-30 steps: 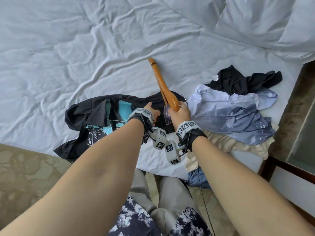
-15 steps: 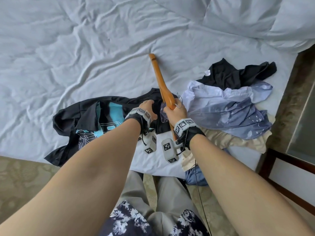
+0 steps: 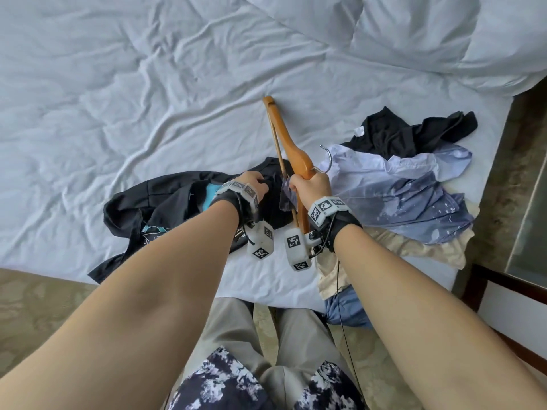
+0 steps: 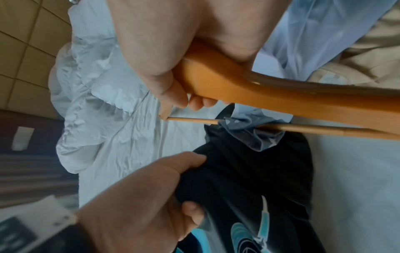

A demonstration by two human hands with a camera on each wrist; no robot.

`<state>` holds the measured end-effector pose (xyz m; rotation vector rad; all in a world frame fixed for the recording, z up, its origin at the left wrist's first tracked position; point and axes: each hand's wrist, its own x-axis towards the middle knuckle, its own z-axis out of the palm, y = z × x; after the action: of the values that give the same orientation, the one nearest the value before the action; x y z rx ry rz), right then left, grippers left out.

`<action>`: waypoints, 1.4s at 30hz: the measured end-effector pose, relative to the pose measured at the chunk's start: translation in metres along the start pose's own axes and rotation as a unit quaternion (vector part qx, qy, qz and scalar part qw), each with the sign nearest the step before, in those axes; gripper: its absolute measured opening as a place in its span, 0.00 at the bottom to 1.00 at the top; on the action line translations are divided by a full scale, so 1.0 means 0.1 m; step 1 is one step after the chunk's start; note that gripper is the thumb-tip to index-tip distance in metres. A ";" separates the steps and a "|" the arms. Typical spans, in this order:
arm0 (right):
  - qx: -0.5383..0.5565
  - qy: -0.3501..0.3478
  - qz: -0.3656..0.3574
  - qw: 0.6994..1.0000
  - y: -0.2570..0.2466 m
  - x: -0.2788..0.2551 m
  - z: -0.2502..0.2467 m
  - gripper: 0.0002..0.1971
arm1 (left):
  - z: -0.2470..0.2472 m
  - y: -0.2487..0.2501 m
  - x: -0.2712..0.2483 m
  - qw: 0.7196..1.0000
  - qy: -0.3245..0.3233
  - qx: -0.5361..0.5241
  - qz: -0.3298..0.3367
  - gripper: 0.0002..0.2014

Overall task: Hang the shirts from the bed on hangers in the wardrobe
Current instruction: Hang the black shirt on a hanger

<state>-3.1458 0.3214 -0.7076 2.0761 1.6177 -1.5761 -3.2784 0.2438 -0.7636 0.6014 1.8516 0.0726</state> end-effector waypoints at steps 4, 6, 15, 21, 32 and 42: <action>0.001 0.001 -0.025 1.000 -0.22 -0.12 0.00 0.07 | -0.36 0.12 -0.20 0.998 0.045 -0.053 -0.008 0.09; -0.004 0.001 -0.035 0.999 -0.32 -0.20 -0.03 0.06 | -0.54 0.19 -0.35 0.996 0.059 -0.072 -0.004 0.13; -0.014 -0.014 -0.079 0.997 -0.75 -0.73 -0.15 0.12 | -1.24 0.48 -1.29 0.996 0.066 -0.029 0.054 0.25; -0.024 -0.001 -0.122 0.992 -1.04 -1.13 -0.39 0.11 | -1.57 0.73 -1.90 0.983 0.096 -0.047 0.149 0.19; 0.040 0.059 -0.191 0.979 -1.48 -1.82 -1.11 0.13 | -1.90 1.23 -3.12 0.923 0.144 -0.280 0.222 0.18; 0.144 0.014 -0.340 0.929 -1.57 -2.50 -1.72 0.13 | -1.85 1.50 -3.88 0.848 0.153 -0.449 0.235 0.16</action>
<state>-3.1303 0.3237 -0.3665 1.7338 2.4229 -2.0860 -3.2971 0.2488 -0.3090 0.3556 1.6692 1.3529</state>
